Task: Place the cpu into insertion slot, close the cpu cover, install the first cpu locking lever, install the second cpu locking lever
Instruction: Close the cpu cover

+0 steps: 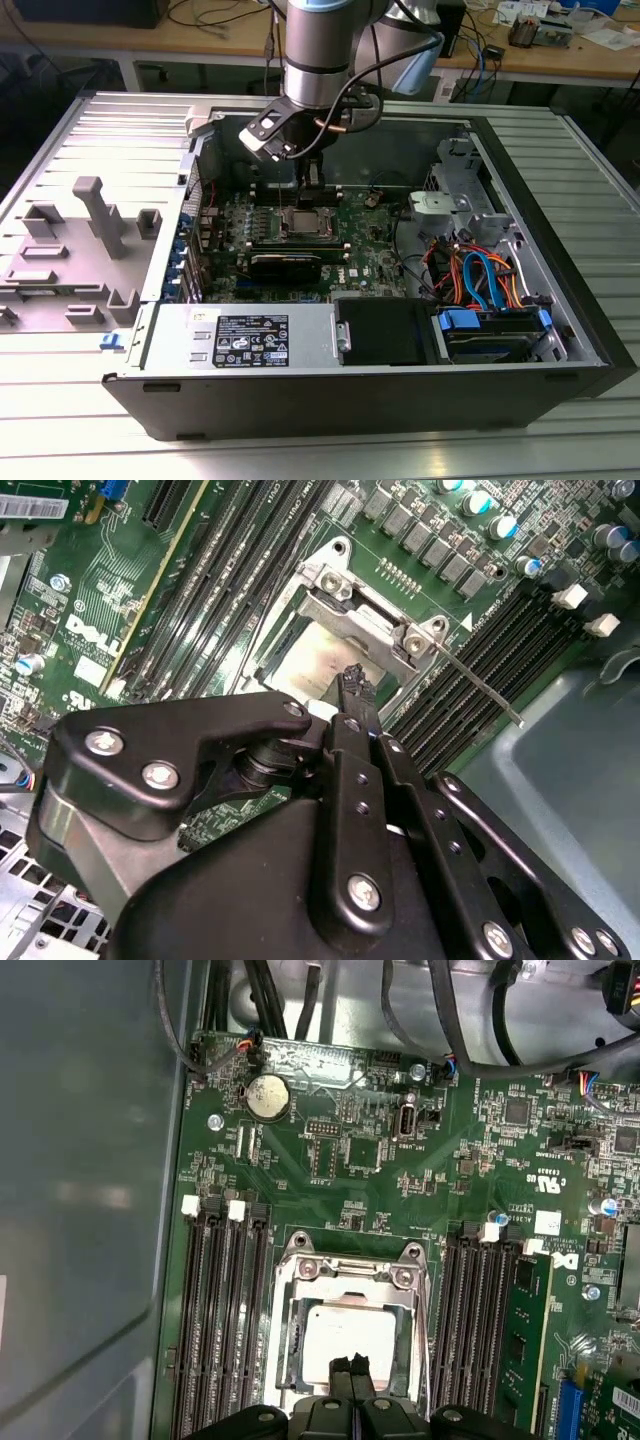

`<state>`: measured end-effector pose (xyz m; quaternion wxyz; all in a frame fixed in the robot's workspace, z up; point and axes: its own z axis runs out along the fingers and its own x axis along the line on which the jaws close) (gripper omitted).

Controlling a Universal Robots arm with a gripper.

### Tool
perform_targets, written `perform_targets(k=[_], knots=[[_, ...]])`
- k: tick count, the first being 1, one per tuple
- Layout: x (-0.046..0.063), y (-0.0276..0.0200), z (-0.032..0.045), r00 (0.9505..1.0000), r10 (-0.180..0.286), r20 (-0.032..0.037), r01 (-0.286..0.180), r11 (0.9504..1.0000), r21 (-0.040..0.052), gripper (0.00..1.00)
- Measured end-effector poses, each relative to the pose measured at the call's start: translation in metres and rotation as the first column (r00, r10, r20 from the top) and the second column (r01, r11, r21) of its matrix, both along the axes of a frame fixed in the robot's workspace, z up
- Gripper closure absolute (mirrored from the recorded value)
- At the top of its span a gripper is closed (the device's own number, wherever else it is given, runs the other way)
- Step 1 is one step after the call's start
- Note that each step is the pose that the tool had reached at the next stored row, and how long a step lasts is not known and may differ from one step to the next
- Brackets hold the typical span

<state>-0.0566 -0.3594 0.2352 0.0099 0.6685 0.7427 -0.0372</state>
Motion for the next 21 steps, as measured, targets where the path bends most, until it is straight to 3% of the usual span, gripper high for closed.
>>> perform_targets(k=[13, 21], knots=[[0.000, 0.0000, 0.0000, 1.0000, 0.000, 0.0000, 0.000, 1.0000, 0.0000, 0.89], [-0.011, 0.0000, -0.0047, 0.9999, 0.015, 0.0009, -0.015, 0.9999, 0.0000, 0.89]])
